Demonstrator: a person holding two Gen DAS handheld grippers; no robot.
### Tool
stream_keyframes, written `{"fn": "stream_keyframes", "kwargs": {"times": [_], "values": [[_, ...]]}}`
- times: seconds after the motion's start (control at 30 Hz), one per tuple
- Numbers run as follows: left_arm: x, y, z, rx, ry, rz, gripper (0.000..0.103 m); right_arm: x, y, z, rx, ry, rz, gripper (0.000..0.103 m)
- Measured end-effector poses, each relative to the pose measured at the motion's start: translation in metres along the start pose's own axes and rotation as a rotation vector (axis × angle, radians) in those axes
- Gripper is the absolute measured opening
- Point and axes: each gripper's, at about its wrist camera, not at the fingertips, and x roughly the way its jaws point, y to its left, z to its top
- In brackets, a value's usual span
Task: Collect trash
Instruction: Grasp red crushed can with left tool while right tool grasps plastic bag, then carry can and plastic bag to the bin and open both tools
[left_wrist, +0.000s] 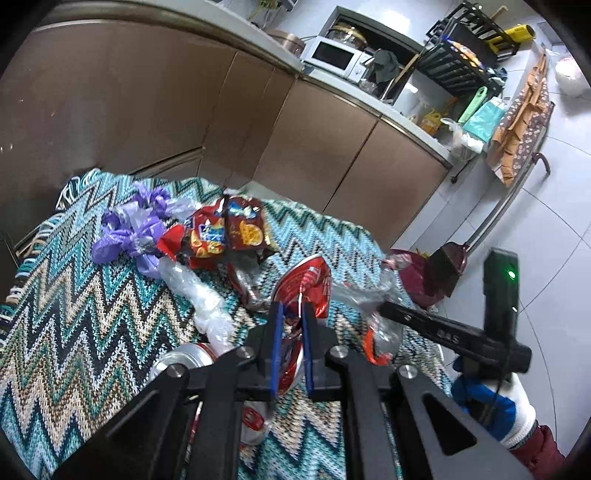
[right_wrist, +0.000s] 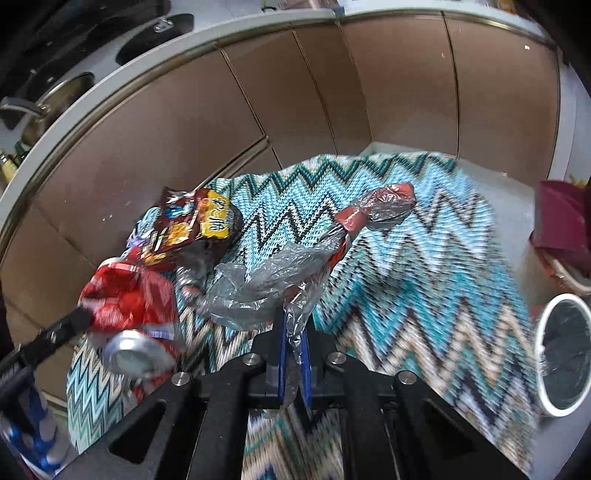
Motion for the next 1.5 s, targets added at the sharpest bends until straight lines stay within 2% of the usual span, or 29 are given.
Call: {"fn": "stream_keyframes", "kwargs": {"times": [0.2,0.3,0.53,0.7,0.8,1.0,1.23,1.5], "values": [[-0.022,-0.028,-0.001,0.037,-0.020,-0.017,0.009,-0.066,-0.008,-0.028,-0.027,-0.057,-0.035,0.007],[-0.028,-0.053,0.000,0.081,-0.022,-0.031,0.009,-0.096,-0.025,-0.039,-0.016,-0.095,-0.070,0.007],[-0.001,-0.132,0.006,0.180,0.024,-0.103,0.009,-0.159,-0.104,-0.070,0.089,-0.164,-0.194,0.007],[0.052,-0.210,0.007,0.261,0.100,-0.170,0.009,-0.179,-0.171,-0.089,0.188,-0.181,-0.315,0.007],[0.095,-0.262,0.003,0.316,0.154,-0.201,0.009,-0.182,-0.215,-0.098,0.256,-0.177,-0.353,0.007],[0.202,-0.356,-0.017,0.408,0.285,-0.219,0.009,-0.162,-0.287,-0.099,0.324,-0.144,-0.440,0.007],[0.309,-0.412,-0.054,0.478,0.401,-0.207,0.009,-0.125,-0.359,-0.096,0.355,-0.064,-0.499,0.007],[0.391,-0.428,-0.079,0.462,0.499,-0.190,0.010,-0.088,-0.400,-0.093,0.355,0.009,-0.527,0.010]]}}
